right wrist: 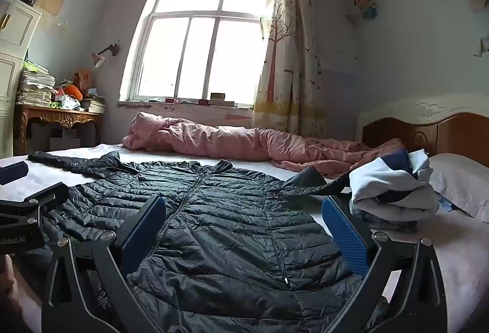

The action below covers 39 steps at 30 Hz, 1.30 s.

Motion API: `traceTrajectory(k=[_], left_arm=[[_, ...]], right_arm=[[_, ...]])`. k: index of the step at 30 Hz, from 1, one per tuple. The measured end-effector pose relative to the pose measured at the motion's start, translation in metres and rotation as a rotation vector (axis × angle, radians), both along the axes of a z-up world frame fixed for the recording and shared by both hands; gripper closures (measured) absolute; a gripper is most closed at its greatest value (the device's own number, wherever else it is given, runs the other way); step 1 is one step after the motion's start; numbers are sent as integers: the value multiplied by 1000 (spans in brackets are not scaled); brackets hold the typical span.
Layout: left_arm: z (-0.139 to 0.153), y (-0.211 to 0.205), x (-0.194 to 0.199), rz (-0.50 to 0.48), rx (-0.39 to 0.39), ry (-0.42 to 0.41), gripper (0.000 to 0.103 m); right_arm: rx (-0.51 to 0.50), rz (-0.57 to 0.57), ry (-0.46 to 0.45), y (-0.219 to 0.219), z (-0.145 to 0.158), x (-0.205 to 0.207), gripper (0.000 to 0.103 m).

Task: Fold large clothes

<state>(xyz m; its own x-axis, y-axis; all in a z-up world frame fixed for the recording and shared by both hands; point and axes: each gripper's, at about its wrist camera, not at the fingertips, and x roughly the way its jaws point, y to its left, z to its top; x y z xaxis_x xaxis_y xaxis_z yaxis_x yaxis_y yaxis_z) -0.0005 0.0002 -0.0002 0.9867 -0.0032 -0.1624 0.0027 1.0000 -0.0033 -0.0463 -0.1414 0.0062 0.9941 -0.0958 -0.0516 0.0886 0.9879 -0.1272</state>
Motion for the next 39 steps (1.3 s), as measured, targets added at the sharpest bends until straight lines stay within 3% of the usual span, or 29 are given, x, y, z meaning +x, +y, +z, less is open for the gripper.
traceTrajectory(k=[39], left_arm=[[-1,-3,1,17,27,28,0]], right_arm=[[8,-25,34,-6,-4,6,0]])
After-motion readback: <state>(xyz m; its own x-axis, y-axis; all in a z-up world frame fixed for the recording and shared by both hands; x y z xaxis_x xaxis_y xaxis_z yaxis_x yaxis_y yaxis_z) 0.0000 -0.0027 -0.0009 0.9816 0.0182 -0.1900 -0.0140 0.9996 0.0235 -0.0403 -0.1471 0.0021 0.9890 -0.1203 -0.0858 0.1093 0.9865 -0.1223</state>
